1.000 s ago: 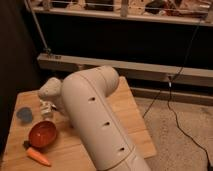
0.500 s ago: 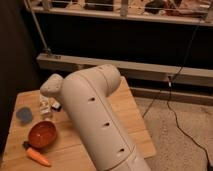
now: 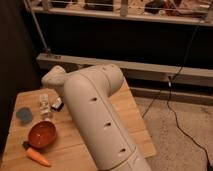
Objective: Wipe the white sponge on the table
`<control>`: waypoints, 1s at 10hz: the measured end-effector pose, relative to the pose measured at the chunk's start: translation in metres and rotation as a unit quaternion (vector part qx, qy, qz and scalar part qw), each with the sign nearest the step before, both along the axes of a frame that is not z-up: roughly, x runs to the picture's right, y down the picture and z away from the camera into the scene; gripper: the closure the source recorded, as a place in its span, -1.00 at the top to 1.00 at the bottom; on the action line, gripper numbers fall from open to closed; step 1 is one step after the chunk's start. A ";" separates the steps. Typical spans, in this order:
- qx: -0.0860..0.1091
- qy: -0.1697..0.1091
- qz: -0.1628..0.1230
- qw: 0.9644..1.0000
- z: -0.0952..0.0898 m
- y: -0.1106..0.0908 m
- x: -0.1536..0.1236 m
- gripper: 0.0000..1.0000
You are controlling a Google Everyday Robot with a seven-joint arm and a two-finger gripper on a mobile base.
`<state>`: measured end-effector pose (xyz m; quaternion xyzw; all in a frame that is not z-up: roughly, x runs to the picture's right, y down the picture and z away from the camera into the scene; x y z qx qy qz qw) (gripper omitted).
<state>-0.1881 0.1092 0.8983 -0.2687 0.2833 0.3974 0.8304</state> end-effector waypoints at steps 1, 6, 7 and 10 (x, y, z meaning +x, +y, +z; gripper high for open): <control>-0.002 -0.001 0.002 1.000 0.002 0.001 -0.001 -1.00; 0.001 0.005 -0.011 1.000 0.013 0.000 0.005 -1.00; 0.008 0.009 -0.015 1.000 0.016 -0.005 0.011 -1.00; 0.026 0.033 -0.023 0.999 0.019 -0.024 0.038 -1.00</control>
